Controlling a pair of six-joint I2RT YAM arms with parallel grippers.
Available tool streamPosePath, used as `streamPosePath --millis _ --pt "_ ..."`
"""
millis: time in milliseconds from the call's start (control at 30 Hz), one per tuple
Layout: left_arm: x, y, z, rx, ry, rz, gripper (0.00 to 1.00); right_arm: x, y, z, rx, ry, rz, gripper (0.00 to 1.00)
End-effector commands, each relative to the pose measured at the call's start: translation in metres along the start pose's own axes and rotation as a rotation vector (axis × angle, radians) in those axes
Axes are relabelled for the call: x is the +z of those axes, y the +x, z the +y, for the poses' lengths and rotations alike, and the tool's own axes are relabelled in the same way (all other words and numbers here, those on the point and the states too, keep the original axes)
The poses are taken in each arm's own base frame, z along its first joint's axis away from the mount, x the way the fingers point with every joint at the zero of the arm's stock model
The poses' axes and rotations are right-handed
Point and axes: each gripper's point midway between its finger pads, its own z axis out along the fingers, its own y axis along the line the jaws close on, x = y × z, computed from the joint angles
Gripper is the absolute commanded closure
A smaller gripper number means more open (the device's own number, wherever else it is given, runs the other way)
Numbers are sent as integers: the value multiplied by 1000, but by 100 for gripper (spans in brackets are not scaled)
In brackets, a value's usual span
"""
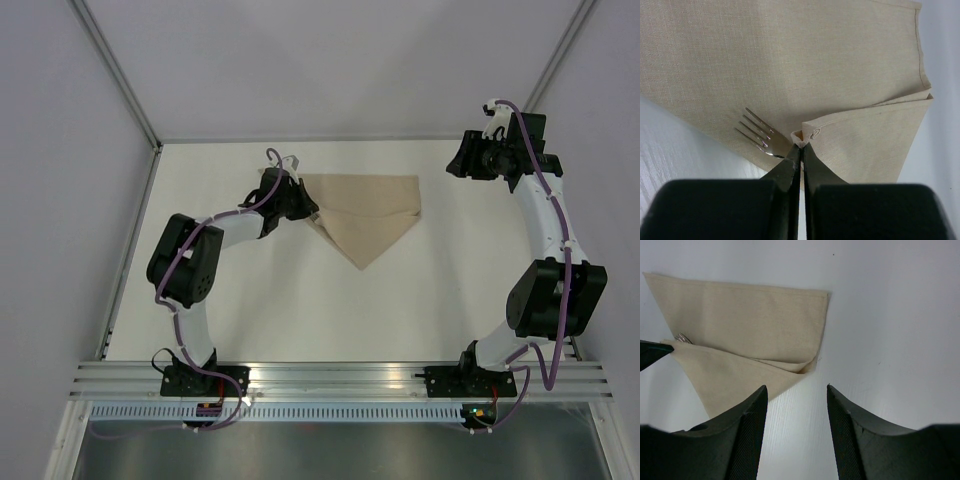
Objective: Fold the napkin, place the utensils inside, and roll it up
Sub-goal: Fold the napkin
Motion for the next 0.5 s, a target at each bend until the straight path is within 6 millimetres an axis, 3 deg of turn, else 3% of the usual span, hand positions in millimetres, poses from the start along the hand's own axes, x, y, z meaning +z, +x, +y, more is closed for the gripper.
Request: streamPosePath --millis 0,367,467 --pt "4 -13 -5 -35 31 -15 98 2 -1 3 1 -16 -12 44" --pt "9 -10 4 -46 26 -2 98 5 2 2 -5 -15 0 44" --pt "7 -18 7 -53 22 -19 84 6 4 2 -7 -14 5 44"
